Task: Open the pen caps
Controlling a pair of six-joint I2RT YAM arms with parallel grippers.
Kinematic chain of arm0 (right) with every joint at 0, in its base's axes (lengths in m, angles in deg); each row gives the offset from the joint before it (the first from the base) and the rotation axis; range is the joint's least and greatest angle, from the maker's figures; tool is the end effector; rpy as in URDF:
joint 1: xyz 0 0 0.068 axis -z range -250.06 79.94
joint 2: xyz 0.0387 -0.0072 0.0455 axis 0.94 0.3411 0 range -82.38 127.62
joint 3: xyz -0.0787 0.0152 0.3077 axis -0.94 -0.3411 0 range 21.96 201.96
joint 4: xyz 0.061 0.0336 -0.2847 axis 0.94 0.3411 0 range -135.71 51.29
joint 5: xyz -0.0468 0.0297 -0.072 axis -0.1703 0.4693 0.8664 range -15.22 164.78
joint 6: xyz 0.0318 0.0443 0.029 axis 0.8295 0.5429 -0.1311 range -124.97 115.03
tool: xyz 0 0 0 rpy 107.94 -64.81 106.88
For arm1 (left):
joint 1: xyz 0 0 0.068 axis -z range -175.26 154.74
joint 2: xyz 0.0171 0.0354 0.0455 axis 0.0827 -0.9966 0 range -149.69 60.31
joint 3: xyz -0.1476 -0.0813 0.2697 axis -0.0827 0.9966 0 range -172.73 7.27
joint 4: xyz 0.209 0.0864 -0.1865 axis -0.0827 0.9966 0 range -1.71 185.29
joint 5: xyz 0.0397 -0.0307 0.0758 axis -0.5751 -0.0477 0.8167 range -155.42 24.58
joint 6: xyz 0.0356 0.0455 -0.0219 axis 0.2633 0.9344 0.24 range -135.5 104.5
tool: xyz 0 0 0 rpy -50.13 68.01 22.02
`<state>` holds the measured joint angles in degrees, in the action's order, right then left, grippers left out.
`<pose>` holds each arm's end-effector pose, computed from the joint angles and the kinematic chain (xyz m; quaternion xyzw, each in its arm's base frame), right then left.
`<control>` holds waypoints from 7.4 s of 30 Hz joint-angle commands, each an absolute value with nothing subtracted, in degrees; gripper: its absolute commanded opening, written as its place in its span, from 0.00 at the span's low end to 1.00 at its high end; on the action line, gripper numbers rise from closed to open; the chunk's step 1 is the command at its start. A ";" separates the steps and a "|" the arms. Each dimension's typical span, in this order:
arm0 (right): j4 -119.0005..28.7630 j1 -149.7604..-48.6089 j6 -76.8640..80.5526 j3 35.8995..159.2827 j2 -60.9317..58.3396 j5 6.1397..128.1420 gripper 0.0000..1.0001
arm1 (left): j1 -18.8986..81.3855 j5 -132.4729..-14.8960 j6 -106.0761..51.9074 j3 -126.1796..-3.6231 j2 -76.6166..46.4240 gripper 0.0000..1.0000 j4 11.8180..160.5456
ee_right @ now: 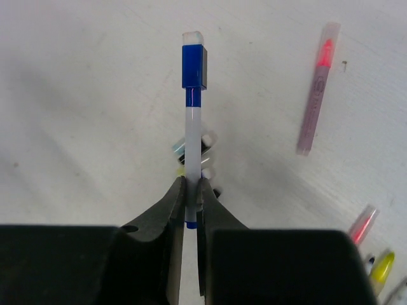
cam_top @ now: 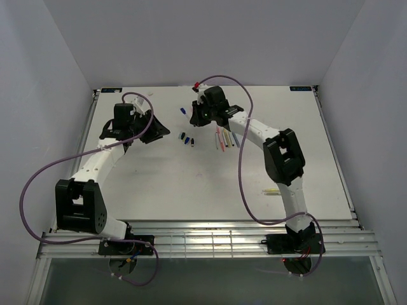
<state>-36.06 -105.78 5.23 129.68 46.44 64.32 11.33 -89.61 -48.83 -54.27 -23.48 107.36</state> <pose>0.4813 0.3567 0.2499 -0.2352 0.8343 0.2650 0.4224 0.3498 -0.0597 0.2953 -0.1220 0.8867 -0.3170 0.3136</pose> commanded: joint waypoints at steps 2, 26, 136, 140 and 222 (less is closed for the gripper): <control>-42.62 -108.55 9.61 116.29 31.30 61.51 0.08 | 11.07 -94.24 -52.85 -52.77 -19.76 0.55 104.81; -52.92 -118.84 20.43 89.55 11.76 62.39 0.08 | 11.07 -104.10 -62.44 -39.14 -14.13 0.58 89.87; -44.66 -82.27 3.38 97.63 31.97 61.51 0.08 | 12.92 -89.59 -42.84 -85.64 -66.87 0.16 111.93; -45.01 -82.28 4.08 97.72 32.85 60.63 0.08 | 13.01 -89.15 -42.40 -83.88 -65.90 0.23 111.93; -28.75 -101.61 -4.70 151.33 65.89 70.91 0.66 | 13.27 -94.16 -43.10 -52.50 -20.20 0.44 104.63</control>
<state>-31.06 -100.82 -3.39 147.45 63.57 68.91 13.13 -92.45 -43.36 -53.46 -24.31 106.35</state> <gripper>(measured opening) 0.673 0.444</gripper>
